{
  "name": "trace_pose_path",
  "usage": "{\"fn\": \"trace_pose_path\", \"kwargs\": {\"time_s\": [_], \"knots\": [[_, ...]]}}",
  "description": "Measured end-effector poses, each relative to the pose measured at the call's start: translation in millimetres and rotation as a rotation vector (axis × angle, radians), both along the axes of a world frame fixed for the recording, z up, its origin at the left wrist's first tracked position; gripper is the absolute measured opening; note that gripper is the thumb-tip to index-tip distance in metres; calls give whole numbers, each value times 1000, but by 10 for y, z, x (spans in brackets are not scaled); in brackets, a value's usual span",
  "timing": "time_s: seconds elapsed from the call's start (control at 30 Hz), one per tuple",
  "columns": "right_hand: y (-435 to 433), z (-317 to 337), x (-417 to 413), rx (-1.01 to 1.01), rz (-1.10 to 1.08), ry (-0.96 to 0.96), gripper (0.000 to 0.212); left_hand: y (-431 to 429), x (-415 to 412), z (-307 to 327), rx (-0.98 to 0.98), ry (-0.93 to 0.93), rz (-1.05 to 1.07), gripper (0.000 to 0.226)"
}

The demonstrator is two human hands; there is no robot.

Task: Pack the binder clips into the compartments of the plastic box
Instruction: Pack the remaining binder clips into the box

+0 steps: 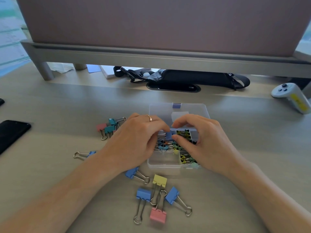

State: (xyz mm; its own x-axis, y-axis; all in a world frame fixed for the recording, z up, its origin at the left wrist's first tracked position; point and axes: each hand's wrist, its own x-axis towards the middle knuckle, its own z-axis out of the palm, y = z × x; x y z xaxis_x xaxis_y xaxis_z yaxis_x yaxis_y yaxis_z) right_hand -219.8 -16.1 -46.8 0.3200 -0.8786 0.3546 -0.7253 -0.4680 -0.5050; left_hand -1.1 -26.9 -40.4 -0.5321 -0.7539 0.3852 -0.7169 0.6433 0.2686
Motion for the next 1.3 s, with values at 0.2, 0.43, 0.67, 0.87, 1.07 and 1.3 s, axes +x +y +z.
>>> {"fn": "trace_pose_path", "kwargs": {"time_s": [0.2, 0.43, 0.67, 0.87, 1.07, 1.3], "knots": [[29, 16, 17, 57, 38, -49, 22, 1, 12, -8, 0, -58, -28, 39], [31, -5, 8, 69, 52, -53, 28, 7, 50, -8, 20, 45, -8, 37], [45, 19, 8, 91, 128, 26, 24, -28, 132, 43, 49, 174, 72, 28], [42, 20, 5, 79, 141, 93, 27, -206, 464, 192, 132, 170, 288, 24], [44, 30, 23, 34, 142, 162, 27, -299, 731, 359, 176, 55, 332, 24], [62, 30, 31, -16, 153, 214, 28, -305, 828, 397, 291, -113, 218, 19]]}}
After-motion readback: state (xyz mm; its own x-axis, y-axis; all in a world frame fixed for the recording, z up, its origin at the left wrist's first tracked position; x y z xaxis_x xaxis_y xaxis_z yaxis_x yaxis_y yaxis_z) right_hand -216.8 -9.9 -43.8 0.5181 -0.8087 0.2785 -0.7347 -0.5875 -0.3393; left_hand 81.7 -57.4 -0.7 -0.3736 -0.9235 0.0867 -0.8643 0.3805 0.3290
